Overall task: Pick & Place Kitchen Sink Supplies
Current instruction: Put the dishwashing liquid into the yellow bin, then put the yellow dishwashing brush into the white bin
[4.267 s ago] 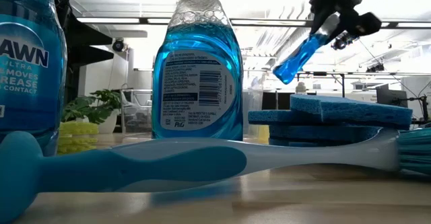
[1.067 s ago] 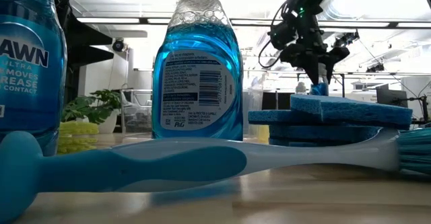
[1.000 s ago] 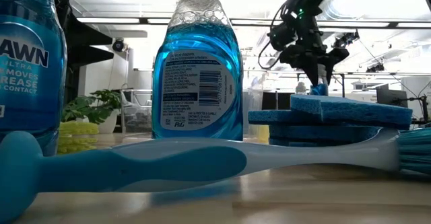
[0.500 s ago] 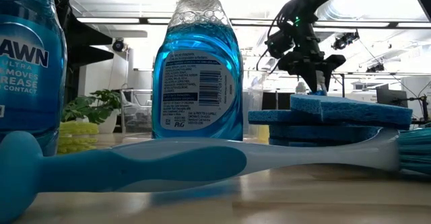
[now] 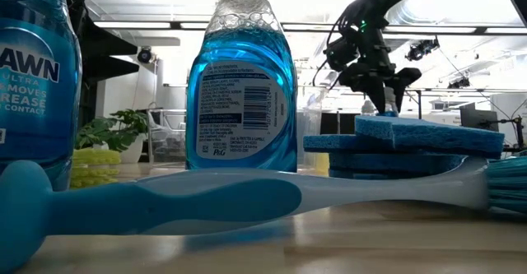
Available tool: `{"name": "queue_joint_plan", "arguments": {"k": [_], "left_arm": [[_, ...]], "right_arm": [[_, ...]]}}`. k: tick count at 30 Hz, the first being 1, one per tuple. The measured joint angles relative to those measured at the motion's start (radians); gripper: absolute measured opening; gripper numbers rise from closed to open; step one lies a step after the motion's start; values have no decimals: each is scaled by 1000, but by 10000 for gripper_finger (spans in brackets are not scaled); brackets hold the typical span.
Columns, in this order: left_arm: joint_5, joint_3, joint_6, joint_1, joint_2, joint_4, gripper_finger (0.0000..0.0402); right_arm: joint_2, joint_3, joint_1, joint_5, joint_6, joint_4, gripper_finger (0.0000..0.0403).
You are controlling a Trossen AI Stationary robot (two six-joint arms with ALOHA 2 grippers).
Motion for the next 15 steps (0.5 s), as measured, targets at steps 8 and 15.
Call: {"name": "queue_joint_plan", "arguments": {"k": [8, 15], "left_arm": [[0, 0, 0, 0, 0, 0, 264], [0, 0, 0, 0, 0, 0, 264]], "right_arm": [[-3, 0, 1, -11, 10, 8, 211], [-5, 0, 0, -11, 11, 10, 237]]}}
